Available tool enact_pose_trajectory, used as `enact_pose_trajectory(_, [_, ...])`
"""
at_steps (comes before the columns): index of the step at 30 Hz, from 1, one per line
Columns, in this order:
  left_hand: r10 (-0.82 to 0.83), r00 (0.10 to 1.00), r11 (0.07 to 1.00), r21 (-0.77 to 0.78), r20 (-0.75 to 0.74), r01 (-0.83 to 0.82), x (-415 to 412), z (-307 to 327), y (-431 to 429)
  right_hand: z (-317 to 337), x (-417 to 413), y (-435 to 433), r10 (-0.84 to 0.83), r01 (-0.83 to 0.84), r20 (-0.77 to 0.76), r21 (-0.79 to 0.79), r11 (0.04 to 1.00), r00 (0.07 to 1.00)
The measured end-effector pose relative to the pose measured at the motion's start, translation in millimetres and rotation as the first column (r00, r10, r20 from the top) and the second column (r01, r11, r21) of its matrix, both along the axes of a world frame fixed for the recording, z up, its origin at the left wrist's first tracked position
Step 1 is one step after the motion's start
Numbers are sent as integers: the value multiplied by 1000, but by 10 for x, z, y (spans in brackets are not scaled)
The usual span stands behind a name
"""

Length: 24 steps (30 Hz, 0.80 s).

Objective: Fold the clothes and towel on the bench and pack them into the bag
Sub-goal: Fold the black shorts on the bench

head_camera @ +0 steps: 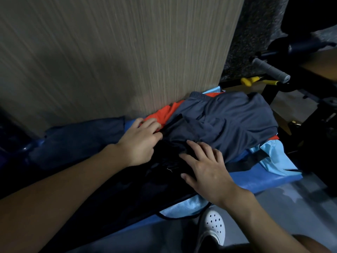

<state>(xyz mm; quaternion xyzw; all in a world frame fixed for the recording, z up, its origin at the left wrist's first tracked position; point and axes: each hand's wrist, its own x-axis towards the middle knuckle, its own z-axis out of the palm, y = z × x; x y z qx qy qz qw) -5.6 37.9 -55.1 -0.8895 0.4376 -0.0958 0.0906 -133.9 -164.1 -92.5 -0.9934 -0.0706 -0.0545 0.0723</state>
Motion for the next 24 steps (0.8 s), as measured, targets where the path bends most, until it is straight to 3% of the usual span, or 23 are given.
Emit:
enact_pose_trajectory(4, [37, 999, 982, -185, -4, -37, -174, 22, -182, -20, 16, -4, -10, 10, -5, -23, 1000, 1000])
enact_pose_trajectory(7, [-29, 1000, 997, -77, 5, 29, -205, -129, -259, -53, 23, -5, -14, 13, -13, -30, 999, 1000])
enact_pose_trajectory(11, [146, 987, 989, 36, -63, -144, -80, -306, -249, -63, 1, -28, 8, -10, -75, -31, 999, 997])
enact_pose_trajectory(16, [239, 971, 969, 62, -8, -238, -6, -378, -239, -43, -2, -94, 69, -66, -161, 24, 998, 985])
enact_pose_trajectory(21, [55, 997, 998, -47, 53, -52, -251, -325, -212, -93, 5, -94, 83, -84, -184, 2, 996, 979])
enact_pose_trajectory(24, [-7, 1000, 999, -47, 2, 7, -383, -398, -129, -149, 13, -86, 59, -66, -142, -46, 997, 988])
